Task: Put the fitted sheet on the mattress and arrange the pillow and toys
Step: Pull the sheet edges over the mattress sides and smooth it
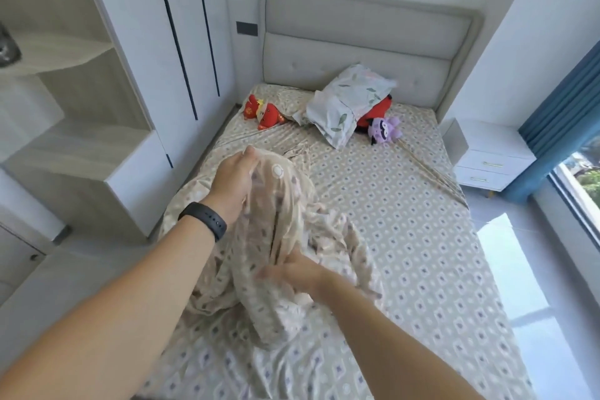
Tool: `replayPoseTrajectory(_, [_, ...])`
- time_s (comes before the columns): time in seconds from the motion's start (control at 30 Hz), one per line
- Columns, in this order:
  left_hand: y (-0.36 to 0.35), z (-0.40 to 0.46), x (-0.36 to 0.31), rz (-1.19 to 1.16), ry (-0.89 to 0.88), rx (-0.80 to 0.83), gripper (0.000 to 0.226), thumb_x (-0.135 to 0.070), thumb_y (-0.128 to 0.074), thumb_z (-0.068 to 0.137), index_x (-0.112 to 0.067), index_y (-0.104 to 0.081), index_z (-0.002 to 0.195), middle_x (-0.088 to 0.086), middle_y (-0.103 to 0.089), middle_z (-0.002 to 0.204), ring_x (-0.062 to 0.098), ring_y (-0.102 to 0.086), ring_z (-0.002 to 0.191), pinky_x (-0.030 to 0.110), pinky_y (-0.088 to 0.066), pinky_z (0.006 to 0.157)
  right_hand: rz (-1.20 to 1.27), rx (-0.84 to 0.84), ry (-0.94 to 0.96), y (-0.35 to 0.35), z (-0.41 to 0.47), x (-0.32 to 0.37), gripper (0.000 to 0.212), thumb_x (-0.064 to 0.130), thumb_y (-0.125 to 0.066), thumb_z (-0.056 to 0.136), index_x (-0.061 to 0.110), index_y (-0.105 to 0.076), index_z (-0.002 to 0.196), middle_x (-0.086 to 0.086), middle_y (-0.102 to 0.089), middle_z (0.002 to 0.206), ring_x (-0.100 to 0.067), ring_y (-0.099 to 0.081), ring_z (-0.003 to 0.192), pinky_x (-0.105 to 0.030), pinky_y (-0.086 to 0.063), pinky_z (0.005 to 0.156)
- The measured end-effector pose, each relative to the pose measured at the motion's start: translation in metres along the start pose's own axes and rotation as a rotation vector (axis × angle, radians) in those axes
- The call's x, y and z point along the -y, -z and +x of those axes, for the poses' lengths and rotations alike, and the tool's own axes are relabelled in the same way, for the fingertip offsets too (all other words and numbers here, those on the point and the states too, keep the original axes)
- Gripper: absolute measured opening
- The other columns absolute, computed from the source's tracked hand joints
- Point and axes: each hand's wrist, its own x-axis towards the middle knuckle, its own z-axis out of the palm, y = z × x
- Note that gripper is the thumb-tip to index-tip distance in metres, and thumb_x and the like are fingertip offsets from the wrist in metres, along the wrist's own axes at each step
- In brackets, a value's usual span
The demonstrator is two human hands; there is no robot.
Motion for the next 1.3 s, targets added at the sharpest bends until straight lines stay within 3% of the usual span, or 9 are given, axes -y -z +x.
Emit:
replayPoseTrajectory(0.1, [-0.016, -0.028, -0.006, 0.132, -0.037, 0.149, 0.043, -0.046, -0.06, 0.097, -0.017, -0.067, 0.128, 0.003, -0.075, 0.108, 0.013, -0.069, 0.106, 0.036, -0.046, 0.108, 0.086, -0.206, 0.062, 0.001, -0.004, 0.001, 0.028, 0.031, -0.073, 0.087, 0.019, -0.07, 0.112, -0.003, -0.075, 0.104, -0.026, -0.072, 0.094, -0.053, -0.057, 0.09])
replayPoseTrajectory(0.23, [-0.02, -0.053, 0.01, 0.307, -0.11, 0.251, 0.064, -0.026, -0.063, 0.096, -0.037, -0.036, 0.153, -0.013, -0.043, 0.153, 0.007, -0.044, 0.136, 0.028, -0.036, 0.11, 0.83, -0.18, 0.187, 0.043, -0.02, 0.068, 0.035, 0.031, -0.053, 0.103, 0.003, -0.07, 0.117, -0.019, -0.073, 0.108, -0.034, -0.071, 0.103, -0.048, -0.055, 0.097])
replayPoseTrajectory(0.37, [-0.025, -0.071, 0.022, 0.356, -0.226, 0.487, 0.08, -0.014, -0.074, 0.09, -0.047, -0.032, 0.149, -0.027, -0.054, 0.134, 0.001, -0.055, 0.121, 0.017, -0.047, 0.092, 1.2, -0.183, 0.347, 0.088, -0.036, 0.143, 0.021, 0.025, -0.056, 0.098, 0.006, -0.063, 0.095, -0.01, -0.066, 0.084, -0.024, -0.067, 0.08, -0.037, -0.056, 0.078])
replayPoseTrajectory(0.53, [-0.049, -0.074, 0.008, 0.381, -0.21, 0.567, 0.099, -0.055, -0.084, 0.071, -0.049, -0.021, 0.148, -0.032, -0.032, 0.15, -0.011, -0.033, 0.136, 0.02, -0.032, 0.113, 1.179, -0.179, 0.564, 0.103, -0.053, 0.197, 0.032, 0.023, -0.073, 0.085, 0.005, -0.057, 0.106, -0.013, -0.06, 0.1, -0.029, -0.062, 0.098, -0.042, -0.052, 0.098])
replayPoseTrajectory(0.67, [-0.046, -0.049, 0.019, 0.705, -0.282, 0.269, 0.02, -0.03, -0.064, 0.094, -0.014, -0.059, 0.106, -0.002, -0.06, 0.091, 0.015, -0.057, 0.079, 0.032, -0.051, 0.071, 1.09, -0.075, 0.738, 0.11, -0.074, 0.202, 0.041, 0.027, -0.084, 0.069, 0.009, -0.054, 0.091, -0.009, -0.051, 0.089, -0.025, -0.057, 0.084, -0.038, -0.048, 0.09])
replayPoseTrajectory(0.77, [-0.018, -0.036, 0.033, 0.72, -0.153, 0.181, 0.029, -0.028, -0.053, 0.1, -0.013, -0.05, 0.075, 0.009, -0.046, 0.067, 0.029, -0.049, 0.061, 0.031, -0.034, 0.057, 1.004, -0.227, 0.722, 0.126, -0.079, 0.188, 0.047, 0.035, -0.08, 0.074, 0.008, -0.055, 0.103, -0.011, -0.054, 0.093, -0.023, -0.059, 0.087, -0.038, -0.049, 0.083])
replayPoseTrajectory(0.97, [-0.01, -0.021, -0.021, -0.051, 0.07, 0.197, 0.029, -0.034, -0.056, 0.101, -0.016, -0.074, 0.113, 0.016, -0.073, 0.114, 0.033, -0.07, 0.105, 0.048, -0.052, 0.099, 0.309, -0.205, 0.106, 0.075, -0.051, 0.105, 0.072, 0.072, -0.07, 0.076, 0.032, -0.054, 0.134, 0.002, -0.057, 0.136, -0.028, -0.061, 0.118, -0.048, -0.048, 0.104])
replayPoseTrajectory(1.07, [-0.021, -0.022, -0.054, 0.086, -0.064, 0.284, 0.029, -0.027, -0.053, 0.104, -0.006, -0.067, 0.119, 0.021, -0.069, 0.116, 0.029, -0.068, 0.096, 0.039, -0.055, 0.086, 0.422, 0.016, 0.132, 0.041, -0.04, 0.097, 0.055, 0.06, -0.071, 0.085, 0.02, -0.066, 0.124, -0.004, -0.069, 0.116, -0.028, -0.067, 0.106, -0.044, -0.052, 0.101])
replayPoseTrajectory(1.3, [-0.007, -0.024, -0.055, 0.531, -0.133, 0.594, 0.05, -0.043, -0.07, 0.091, -0.04, -0.05, 0.137, -0.006, -0.061, 0.129, 0.013, -0.064, 0.112, 0.033, -0.055, 0.091, 0.994, -0.305, 0.315, 0.068, -0.038, 0.134, 0.029, 0.019, -0.05, 0.104, -0.007, -0.063, 0.106, -0.021, -0.07, 0.098, -0.033, -0.07, 0.088, -0.043, -0.059, 0.082])
